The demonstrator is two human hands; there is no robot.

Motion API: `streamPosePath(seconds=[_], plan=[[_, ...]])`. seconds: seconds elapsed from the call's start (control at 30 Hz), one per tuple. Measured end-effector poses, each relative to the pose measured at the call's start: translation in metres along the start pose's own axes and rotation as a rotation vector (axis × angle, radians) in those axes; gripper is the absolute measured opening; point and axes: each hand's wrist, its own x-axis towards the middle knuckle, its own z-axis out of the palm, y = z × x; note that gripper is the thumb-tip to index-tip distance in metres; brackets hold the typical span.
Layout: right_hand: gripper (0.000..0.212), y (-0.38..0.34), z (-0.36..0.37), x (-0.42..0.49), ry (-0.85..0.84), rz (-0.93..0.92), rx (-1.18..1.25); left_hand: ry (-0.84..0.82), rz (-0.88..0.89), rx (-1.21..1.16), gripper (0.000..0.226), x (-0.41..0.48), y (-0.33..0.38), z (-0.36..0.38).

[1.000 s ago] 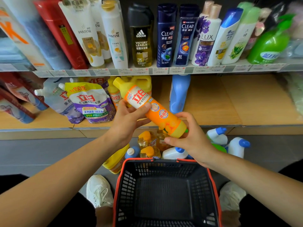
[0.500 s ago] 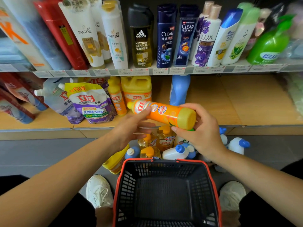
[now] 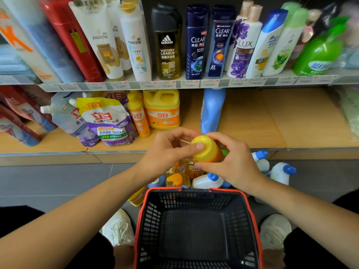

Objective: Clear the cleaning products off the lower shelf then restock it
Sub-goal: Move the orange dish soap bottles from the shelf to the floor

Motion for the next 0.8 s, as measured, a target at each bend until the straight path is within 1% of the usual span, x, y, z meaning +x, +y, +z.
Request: streamPosePath(seconds=[0.07,0.2,0.3,0.37,0.43,0.53,0.67,0.73,0.8], plan=[[0.058,-0.001,0.002,-0.001,-0.022,-0.018,-0.023,0.001,0.034,0.061,0.043,-0.001,-0.002,0.001],[0.056,-0.003,0.006,-0.003,-0.082,-0.031,-0.047,0.045,0.015,-0.004,0.039,-0.002,-0.008,0.0],[0.057,-0.004,0.009,-0.003,-0.103,-0.041,-0.043,0.08,0.036,0.009,0.031,-0.002,-0.009,-0.001],[0.057,-0.004,0.009,-0.002,-0.115,-0.029,-0.037,0.094,0.096,0.057,0.024,-0.004,-0.01,-0.002],[0.055,-0.004,0.008,0.0,-0.117,-0.021,-0.023,0.097,0.167,0.145,0.022,-0.007,-0.011,-0.002],[0.052,-0.005,0.005,0.002,-0.113,-0.003,0.003,0.058,0.256,0.255,0.029,-0.008,-0.013,-0.004],[0.052,-0.004,0.002,0.004,-0.127,0.031,0.055,-0.045,0.334,0.322,0.04,-0.013,-0.016,-0.004],[0.047,-0.002,0.002,0.006,-0.143,0.031,0.067,-0.049,0.399,0.377,0.037,-0.014,-0.015,-0.006],[0.043,0.0,0.002,0.007,-0.163,0.049,0.105,-0.07,0.508,0.485,0.03,-0.012,-0.011,-0.011]])
